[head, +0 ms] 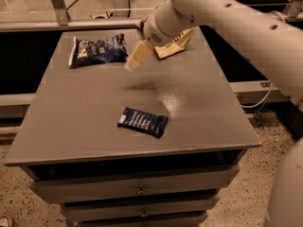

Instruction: Move blue chip bag near rxbar blueberry

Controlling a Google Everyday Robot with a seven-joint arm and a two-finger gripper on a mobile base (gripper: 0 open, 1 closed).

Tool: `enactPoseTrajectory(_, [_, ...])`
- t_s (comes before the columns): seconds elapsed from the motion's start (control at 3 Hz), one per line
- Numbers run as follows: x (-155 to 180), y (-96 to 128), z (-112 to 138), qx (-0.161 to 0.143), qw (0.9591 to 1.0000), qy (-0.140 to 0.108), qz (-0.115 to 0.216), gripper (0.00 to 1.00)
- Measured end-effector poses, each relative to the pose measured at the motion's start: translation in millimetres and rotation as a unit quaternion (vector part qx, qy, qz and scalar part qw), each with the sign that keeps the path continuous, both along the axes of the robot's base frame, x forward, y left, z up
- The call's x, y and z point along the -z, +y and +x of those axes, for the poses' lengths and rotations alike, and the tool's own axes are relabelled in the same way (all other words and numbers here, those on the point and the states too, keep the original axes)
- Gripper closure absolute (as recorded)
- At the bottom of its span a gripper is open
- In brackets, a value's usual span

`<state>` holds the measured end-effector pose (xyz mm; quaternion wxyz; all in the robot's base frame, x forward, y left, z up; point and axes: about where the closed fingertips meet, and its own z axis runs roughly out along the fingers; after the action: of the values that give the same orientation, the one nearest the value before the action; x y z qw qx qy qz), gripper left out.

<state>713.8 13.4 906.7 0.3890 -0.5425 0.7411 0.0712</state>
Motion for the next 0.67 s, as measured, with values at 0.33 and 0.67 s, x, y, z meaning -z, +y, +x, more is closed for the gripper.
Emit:
enactPoseTrajectory(0.33, [15.7, 29.5, 32.6, 0.006, 0.9987, 0.021, 0.046, 0.00])
enactPoseTrajectory(0.67, [23.0, 62.2, 52.1, -0.001, 0.9958, 0.036, 0.084, 0.00])
